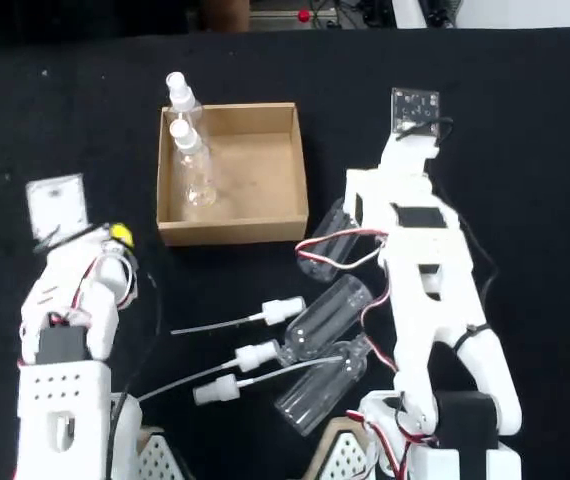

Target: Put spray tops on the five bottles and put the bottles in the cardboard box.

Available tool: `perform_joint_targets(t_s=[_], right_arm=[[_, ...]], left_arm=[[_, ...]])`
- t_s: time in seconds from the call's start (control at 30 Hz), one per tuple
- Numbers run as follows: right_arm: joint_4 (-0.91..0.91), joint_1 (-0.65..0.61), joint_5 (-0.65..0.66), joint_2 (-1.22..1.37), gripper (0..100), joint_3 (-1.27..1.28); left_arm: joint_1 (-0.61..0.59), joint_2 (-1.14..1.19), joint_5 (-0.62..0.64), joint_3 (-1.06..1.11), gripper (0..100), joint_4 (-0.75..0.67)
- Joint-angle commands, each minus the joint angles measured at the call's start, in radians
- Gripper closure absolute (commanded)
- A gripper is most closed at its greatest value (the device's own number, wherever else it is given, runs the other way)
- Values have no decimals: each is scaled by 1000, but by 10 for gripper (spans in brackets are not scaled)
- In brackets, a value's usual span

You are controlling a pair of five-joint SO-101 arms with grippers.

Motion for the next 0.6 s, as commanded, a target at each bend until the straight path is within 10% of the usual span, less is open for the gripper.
perform_joint_targets(t_s=[0.0,0.2,0.57], right_arm=[[161,-12,-3,-62,989,-171],[367,-189,52,-58,988,-326],[204,-466,31,147,988,-360]], left_arm=[[-65,-124,97,168,970,-190],[-143,-273,149,288,963,-210],[-137,-468,147,404,960,-210]])
